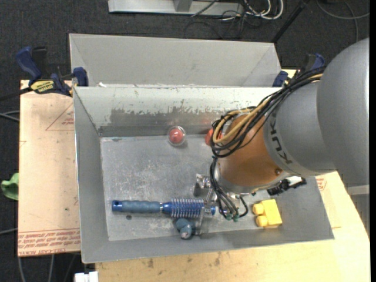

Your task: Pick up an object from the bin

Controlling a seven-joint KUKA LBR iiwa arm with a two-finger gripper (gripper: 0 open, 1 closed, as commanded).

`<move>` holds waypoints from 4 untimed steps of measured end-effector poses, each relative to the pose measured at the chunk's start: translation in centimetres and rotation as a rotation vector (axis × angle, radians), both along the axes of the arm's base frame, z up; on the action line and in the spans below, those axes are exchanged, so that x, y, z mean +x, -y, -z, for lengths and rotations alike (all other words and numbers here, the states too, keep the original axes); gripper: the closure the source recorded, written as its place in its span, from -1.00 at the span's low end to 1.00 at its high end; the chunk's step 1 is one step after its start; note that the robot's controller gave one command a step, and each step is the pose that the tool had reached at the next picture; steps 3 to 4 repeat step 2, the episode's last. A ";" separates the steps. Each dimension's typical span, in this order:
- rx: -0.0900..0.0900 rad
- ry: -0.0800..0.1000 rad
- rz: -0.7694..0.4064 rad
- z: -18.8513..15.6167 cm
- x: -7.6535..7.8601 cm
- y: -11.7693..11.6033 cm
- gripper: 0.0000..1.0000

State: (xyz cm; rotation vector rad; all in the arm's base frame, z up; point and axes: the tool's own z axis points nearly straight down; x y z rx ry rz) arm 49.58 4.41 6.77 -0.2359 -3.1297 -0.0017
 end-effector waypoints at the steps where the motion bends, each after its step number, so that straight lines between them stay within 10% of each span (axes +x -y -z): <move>1: 0.000 0.002 0.000 -0.1 0.0 0.0 1.00; 2: -0.002 0.012 -0.013 -17.2 3.9 3.9 1.00; 4: -0.002 0.012 -0.013 -17.2 3.9 3.9 1.00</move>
Offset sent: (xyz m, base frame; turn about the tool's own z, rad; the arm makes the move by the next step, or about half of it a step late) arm 0.0000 0.0000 0.0000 0.0000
